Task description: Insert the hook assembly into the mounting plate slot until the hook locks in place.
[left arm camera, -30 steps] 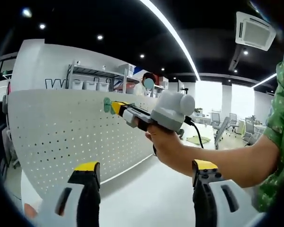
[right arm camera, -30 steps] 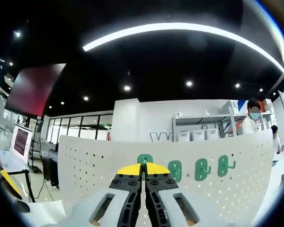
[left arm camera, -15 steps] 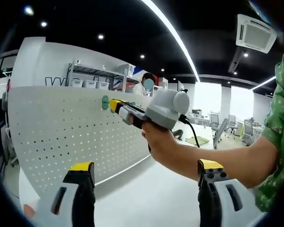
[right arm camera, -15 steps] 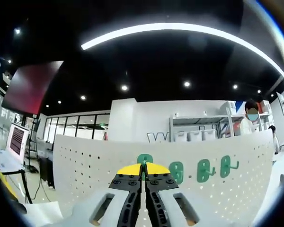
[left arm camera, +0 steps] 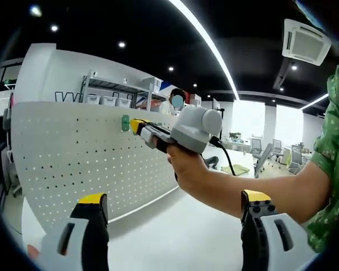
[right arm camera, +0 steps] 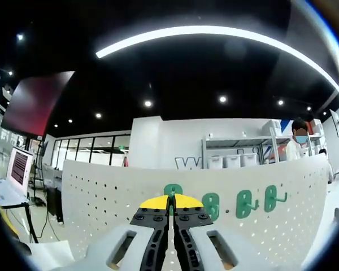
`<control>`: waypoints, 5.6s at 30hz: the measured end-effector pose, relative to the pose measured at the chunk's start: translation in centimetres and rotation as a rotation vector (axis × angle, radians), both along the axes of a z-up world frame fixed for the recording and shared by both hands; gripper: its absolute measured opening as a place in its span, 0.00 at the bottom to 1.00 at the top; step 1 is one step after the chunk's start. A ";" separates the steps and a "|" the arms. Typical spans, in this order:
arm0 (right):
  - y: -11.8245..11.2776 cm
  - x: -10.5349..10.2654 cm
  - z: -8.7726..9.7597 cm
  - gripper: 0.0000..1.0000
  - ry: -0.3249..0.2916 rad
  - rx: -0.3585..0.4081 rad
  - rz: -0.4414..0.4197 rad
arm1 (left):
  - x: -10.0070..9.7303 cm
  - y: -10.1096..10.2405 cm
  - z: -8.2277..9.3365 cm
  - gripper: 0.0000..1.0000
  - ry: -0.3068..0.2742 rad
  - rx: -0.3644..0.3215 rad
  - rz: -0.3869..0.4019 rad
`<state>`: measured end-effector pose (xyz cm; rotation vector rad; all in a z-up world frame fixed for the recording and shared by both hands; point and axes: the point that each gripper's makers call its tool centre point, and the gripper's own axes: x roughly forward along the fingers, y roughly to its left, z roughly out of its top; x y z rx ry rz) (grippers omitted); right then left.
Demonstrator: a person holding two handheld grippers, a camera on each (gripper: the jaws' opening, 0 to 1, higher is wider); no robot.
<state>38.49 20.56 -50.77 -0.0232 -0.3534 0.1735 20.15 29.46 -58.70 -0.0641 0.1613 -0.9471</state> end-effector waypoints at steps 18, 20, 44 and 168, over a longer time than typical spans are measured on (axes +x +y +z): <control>0.2 0.3 -0.3 0.00 0.007 -0.003 -0.005 | 0.2 0.2 -0.1 1.00 0.000 -0.008 0.003; 0.2 0.4 -0.4 0.00 0.009 -0.006 -0.008 | 0.1 0.2 0.0 1.00 -0.002 -0.009 0.003; 0.1 1.2 -0.5 0.00 0.009 0.019 -0.022 | 0.2 0.3 -0.4 1.00 0.006 -0.014 -0.011; -0.8 -2.3 -3.8 0.74 0.106 0.006 0.037 | -3.1 -0.4 0.8 1.00 -0.005 -0.024 0.011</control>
